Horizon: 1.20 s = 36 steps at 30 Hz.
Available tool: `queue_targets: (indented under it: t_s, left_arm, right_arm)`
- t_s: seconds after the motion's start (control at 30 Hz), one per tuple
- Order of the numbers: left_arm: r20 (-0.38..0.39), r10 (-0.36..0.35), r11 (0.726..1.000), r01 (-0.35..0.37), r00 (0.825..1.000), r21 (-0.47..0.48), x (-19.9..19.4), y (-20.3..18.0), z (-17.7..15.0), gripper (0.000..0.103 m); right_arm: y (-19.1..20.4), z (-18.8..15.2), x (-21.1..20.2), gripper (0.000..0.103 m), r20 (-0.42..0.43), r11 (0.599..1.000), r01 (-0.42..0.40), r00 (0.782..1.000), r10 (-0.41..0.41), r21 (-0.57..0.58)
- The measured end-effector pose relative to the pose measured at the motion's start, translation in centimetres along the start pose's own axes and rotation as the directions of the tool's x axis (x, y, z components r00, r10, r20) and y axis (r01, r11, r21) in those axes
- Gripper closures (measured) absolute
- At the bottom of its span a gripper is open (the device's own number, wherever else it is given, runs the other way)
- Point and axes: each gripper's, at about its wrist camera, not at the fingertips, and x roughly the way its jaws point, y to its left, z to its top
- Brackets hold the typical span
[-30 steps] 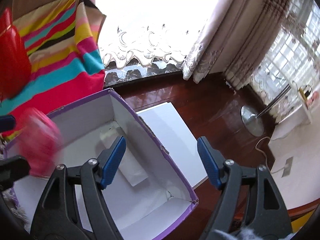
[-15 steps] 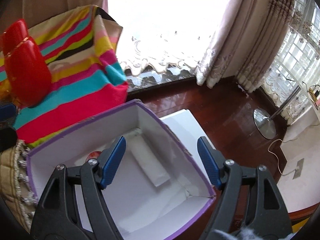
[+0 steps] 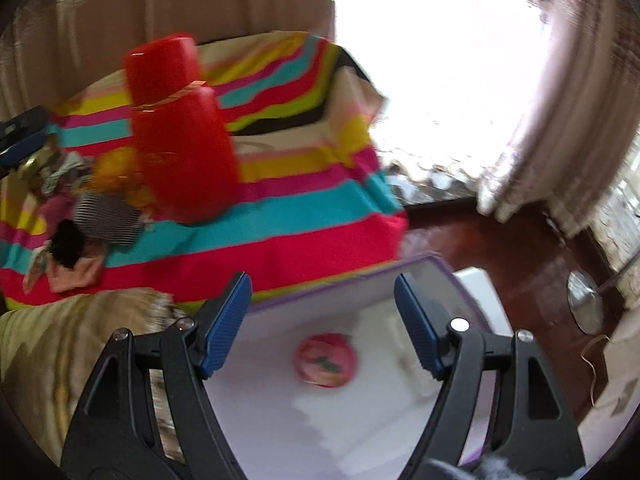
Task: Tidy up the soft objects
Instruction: 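Grasp the orange mesh sponge bag with the right tool while the left tool grasps the light-blue towel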
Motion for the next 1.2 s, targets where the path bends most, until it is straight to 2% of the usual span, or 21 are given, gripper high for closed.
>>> queue_targets:
  t_s: [0.13,0.2,0.33,0.53,0.63,0.73,0.77,0.8,0.9,1.03,1.2]
  left_arm:
    - [0.027,0.126,0.989,-0.123,0.992,-0.087,-0.4,6.0,1.3,0.019]
    - [0.019,0.188,0.974,-0.184,0.982,-0.133,-0.3,9.0,1.5,0.019]
    - [-0.023,0.266,0.942,-0.265,0.964,-0.207,0.5,14.4,1.6,0.019]
    - [-0.13,0.311,0.914,-0.334,0.941,-0.232,3.9,18.6,0.4,0.019]
    - [-0.181,0.341,0.901,-0.376,0.923,-0.218,5.8,19.9,0.0,0.019]
    - [-0.205,0.342,0.901,-0.382,0.917,-0.206,7.0,20.7,-0.7,0.02]
    - [-0.21,0.342,0.903,-0.382,0.916,-0.197,7.4,20.8,-0.9,0.024]
    - [-0.214,0.341,0.905,-0.381,0.915,-0.19,7.7,20.8,-1.0,0.034]
    - [-0.219,0.33,0.911,-0.371,0.918,-0.182,8.2,21.2,-1.5,0.052]
    - [-0.18,0.307,0.919,-0.34,0.934,-0.198,7.2,21.4,-1.6,0.067]
    - [-0.131,0.269,0.916,-0.296,0.954,-0.27,5.7,22.7,-1.5,0.084]
  right_arm:
    - [3.8,1.2,-0.1,0.026,0.014,0.996,-0.066,0.998,0.067,-0.067]
    - [6.0,1.8,-0.3,0.026,0.019,0.989,-0.111,0.993,0.114,-0.098]
    - [9.7,3.1,-0.4,0.026,0.016,0.969,-0.199,0.979,0.203,-0.147]
    - [15.5,5.6,-0.2,0.026,0.008,0.928,-0.309,0.948,0.317,-0.209]
    - [18.0,6.8,0.6,0.026,-0.006,0.912,-0.338,0.938,0.346,-0.231]
    - [20.2,7.9,2.3,0.026,-0.033,0.903,-0.357,0.933,0.36,-0.241]
    - [21.1,8.4,3.1,0.026,-0.048,0.902,-0.363,0.931,0.363,-0.235]
    - [21.6,8.7,3.7,0.026,-0.055,0.901,-0.368,0.929,0.365,-0.231]
    - [23.8,9.7,5.9,0.026,-0.075,0.903,-0.352,0.936,0.344,-0.246]
    - [26.2,10.6,8.8,0.024,-0.095,0.915,-0.308,0.951,0.293,-0.261]
    - [27.9,11.3,12.2,0.021,-0.136,0.924,-0.281,0.958,0.253,-0.26]
